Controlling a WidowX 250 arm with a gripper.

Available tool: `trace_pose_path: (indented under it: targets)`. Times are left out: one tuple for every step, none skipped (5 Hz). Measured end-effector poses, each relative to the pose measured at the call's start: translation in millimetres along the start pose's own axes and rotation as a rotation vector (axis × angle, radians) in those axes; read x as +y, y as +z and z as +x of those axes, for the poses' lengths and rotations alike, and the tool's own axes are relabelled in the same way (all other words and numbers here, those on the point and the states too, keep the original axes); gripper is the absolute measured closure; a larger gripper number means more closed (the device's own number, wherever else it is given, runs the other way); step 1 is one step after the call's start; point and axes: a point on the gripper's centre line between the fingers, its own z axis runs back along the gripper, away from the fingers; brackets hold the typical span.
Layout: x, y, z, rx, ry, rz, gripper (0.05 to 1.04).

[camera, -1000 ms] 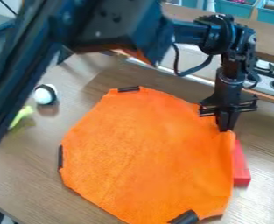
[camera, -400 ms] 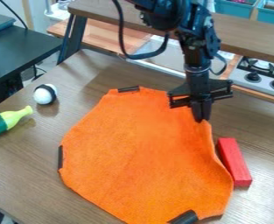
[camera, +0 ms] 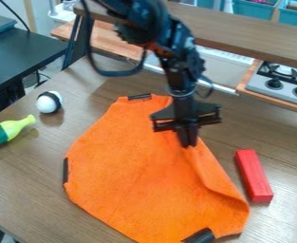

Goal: Fold the cloth from left to the right

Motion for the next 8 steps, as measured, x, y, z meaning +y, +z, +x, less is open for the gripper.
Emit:
trace_pose_path:
  targets:
    - [28.9, 7.3, 3.2, -0.021, 0.011, -0.011, 1.032]
    - [58.2, 17.1, 7.7, -0.019, 0.005, -0.028, 1.032]
    - [81.5, 26.9, 9.4, 0.002, 0.001, -0.043, 1.032]
    - [96.7, 34.7, 4.5, 0.021, -0.02, -0.043, 1.032]
    - [111.5, 35.3, -1.7, 0.06, -0.022, -0.041, 1.032]
    - [125.5, 37.3, -6.4, 0.074, -0.037, -0.027, 1.032]
    - [133.8, 37.3, -8.0, 0.062, -0.062, -0.011, 1.032]
    - [144.8, 35.2, -7.4, 0.044, -0.071, 0.01, 1.032]
